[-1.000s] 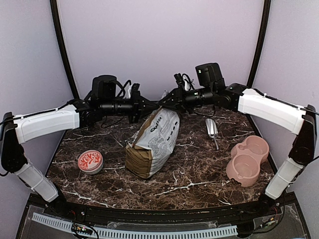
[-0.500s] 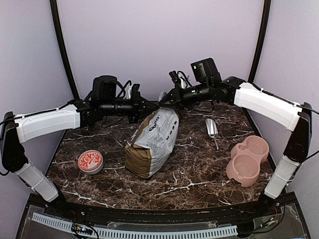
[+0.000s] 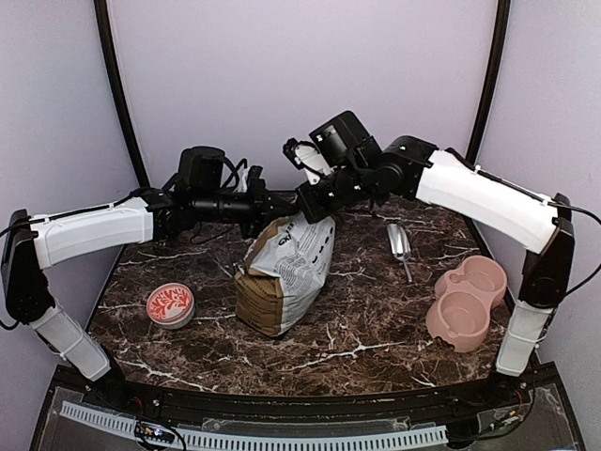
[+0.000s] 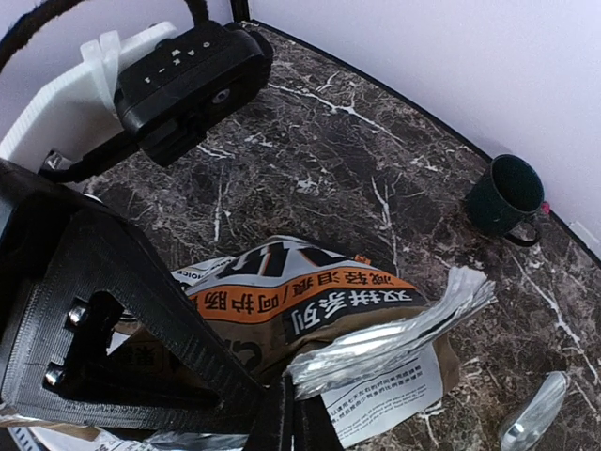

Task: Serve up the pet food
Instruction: Open the seal of the pet food bag.

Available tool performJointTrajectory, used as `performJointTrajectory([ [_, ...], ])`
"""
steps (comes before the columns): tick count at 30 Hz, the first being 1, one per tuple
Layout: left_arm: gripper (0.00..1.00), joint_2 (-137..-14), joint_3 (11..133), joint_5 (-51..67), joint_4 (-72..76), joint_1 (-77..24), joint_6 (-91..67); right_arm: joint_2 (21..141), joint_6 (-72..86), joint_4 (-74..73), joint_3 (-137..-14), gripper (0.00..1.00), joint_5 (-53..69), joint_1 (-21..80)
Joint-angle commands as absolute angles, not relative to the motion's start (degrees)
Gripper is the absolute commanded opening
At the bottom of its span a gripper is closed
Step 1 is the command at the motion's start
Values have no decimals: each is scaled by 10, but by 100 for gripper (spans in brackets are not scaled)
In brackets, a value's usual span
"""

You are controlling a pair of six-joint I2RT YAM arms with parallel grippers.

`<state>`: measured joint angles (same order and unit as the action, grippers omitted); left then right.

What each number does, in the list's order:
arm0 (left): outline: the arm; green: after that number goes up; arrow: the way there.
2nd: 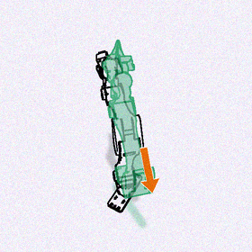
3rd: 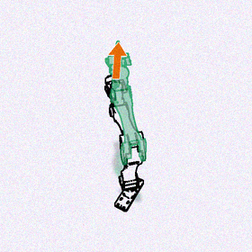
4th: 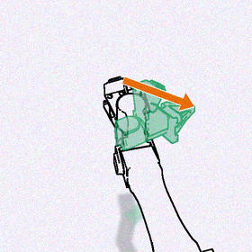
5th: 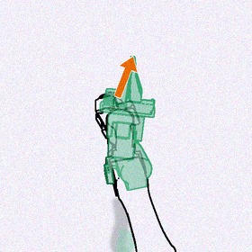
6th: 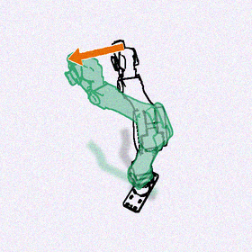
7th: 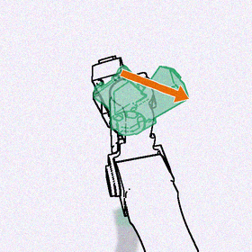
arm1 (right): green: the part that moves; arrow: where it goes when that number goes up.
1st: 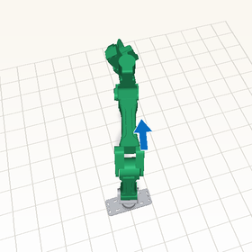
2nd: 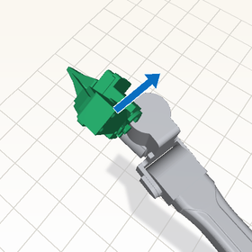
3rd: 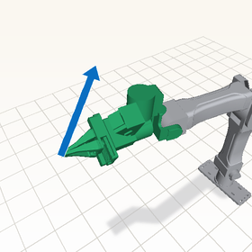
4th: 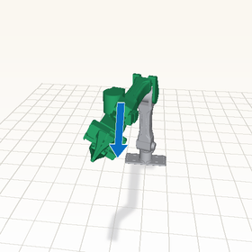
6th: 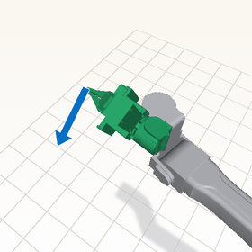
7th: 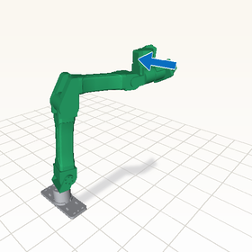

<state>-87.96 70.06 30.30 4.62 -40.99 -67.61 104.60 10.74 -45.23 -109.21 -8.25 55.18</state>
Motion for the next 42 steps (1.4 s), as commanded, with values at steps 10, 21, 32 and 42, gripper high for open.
performJointTrajectory([
  [10, 0, -729, 700, 297, 30, -384, -679, 1093, 51, -503, -886, 0, -240, 529],
  [21, 0, -698, 691, 280, 5, -371, -673, 1071, 74, -512, -883, 0, -248, 520],
  [32, 0, -714, 693, 292, 7, -371, -661, 984, 155, -465, -982, 0, -130, 521],
  [42, 0, -741, 727, 278, -38, -372, -612, 946, 179, -441, -1059, 0, -101, 519],
])
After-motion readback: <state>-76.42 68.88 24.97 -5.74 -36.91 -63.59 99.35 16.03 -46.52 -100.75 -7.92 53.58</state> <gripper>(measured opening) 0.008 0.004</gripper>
